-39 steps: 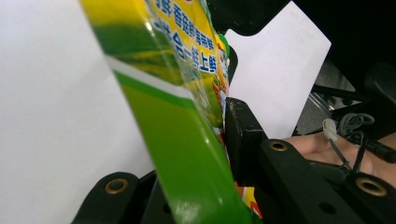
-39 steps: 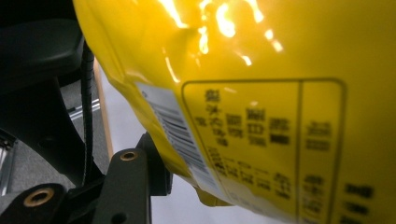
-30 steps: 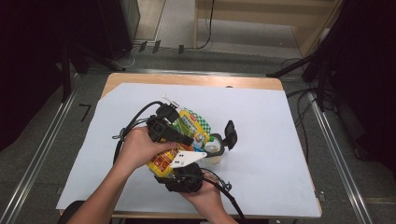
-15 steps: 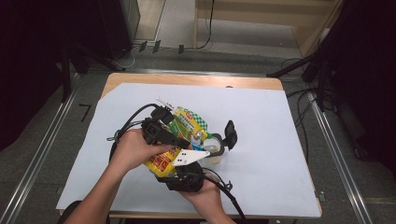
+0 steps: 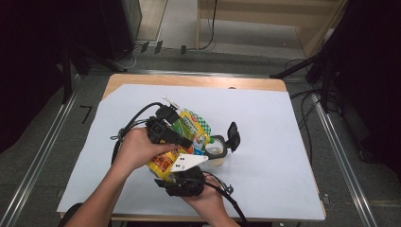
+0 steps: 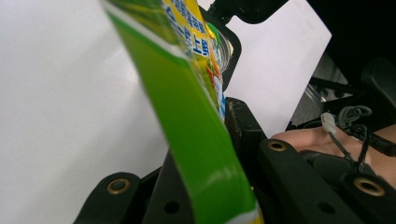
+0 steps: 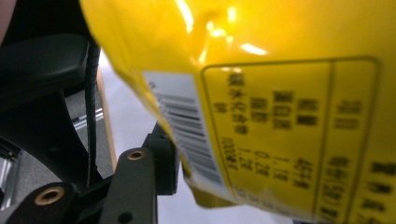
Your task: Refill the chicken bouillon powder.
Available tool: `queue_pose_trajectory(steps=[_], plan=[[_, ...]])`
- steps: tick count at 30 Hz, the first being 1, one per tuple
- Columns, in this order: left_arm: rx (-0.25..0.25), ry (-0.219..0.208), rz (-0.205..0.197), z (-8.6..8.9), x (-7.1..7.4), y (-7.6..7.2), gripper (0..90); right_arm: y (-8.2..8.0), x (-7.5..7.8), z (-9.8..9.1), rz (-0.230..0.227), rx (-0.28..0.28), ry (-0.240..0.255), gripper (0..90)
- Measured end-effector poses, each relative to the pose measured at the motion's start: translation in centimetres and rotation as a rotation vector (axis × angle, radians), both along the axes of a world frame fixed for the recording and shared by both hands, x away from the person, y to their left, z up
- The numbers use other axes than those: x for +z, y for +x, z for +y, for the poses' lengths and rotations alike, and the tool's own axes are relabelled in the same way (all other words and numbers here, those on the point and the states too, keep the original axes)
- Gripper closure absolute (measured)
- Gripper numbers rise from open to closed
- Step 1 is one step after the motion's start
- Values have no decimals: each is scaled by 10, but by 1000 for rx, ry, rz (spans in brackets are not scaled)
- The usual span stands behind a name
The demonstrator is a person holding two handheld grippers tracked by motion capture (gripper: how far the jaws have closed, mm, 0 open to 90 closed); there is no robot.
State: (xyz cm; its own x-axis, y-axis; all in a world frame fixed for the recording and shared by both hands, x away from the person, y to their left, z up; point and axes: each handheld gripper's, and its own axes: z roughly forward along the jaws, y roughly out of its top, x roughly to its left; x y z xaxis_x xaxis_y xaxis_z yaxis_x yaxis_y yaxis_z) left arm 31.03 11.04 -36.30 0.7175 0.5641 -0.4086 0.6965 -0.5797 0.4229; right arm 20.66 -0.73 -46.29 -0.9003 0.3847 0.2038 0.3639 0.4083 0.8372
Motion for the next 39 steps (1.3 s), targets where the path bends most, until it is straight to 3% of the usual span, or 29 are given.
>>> queue_pose_trajectory(steps=[3,13,20,27,33,39], plan=[[-10,18,9,-5,2,2,854,1,0,0,-15,-8,-10,615],[-30,22,28,-14,8,12,840,5,4,-2,34,-13,36,653],[-84,97,31,-26,14,18,810,6,7,-4,57,2,85,654],[-79,86,56,-29,11,29,806,8,8,-7,95,2,113,651],[-60,64,126,-30,7,38,836,8,9,-7,105,-2,124,645],[-45,89,143,-33,5,39,864,9,8,-5,109,-4,127,631]])
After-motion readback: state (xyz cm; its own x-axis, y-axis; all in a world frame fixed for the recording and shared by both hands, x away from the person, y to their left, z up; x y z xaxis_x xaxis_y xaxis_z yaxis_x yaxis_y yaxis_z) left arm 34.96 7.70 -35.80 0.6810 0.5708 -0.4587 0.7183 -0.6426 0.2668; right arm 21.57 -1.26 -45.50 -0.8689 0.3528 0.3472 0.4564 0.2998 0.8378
